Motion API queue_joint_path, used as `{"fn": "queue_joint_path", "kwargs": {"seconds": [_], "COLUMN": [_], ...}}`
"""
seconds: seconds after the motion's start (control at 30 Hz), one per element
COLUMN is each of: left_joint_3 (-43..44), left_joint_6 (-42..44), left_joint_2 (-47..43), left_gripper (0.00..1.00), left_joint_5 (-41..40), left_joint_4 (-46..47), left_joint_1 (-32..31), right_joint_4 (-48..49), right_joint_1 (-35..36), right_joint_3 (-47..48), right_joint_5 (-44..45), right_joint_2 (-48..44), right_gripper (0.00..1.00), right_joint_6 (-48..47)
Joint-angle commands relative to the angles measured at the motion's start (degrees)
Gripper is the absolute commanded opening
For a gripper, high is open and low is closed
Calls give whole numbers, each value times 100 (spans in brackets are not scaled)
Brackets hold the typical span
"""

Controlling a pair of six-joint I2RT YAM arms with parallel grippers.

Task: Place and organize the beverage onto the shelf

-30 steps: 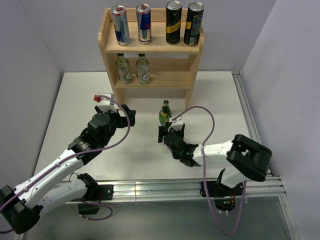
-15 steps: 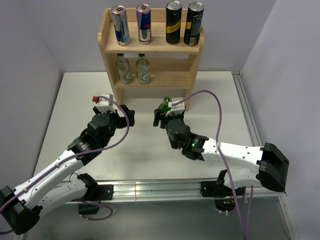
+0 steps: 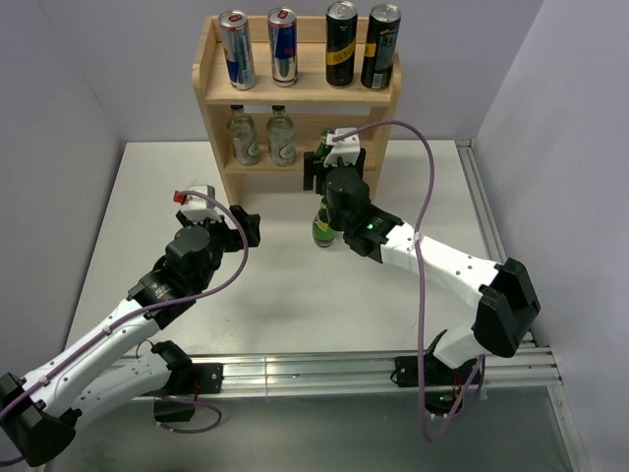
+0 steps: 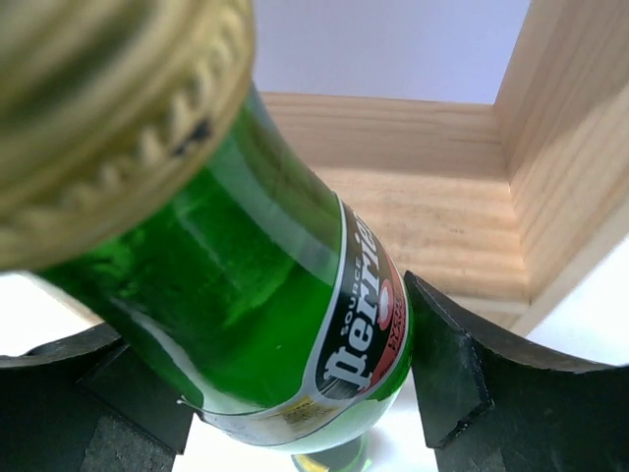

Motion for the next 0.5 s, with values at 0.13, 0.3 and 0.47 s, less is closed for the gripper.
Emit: {"fn": "queue_joint_path", "kwargs": {"seconds": [0.13,0.3,0.47], "left_joint_3": [-113,-183,-210], "left_joint_6": [-37,-11,-11], "left_joint_2": [-86,-103,-156], "left_gripper": [99,99,99], "left_joint_5": [-86,-139,-130], "left_joint_4": [150,177,185], "left_joint_1": [-25,-25,-25], "right_joint_4": [464,455,525], "right_joint_1": [-310,-398,-459], "right_joint_3": [1126,1451,1618], "right_joint_5": [-413,-474,-518], "right_joint_2": [402,684,930], "right_gripper": [0,0,0], "right_joint_6": [-186,-230,-222]}}
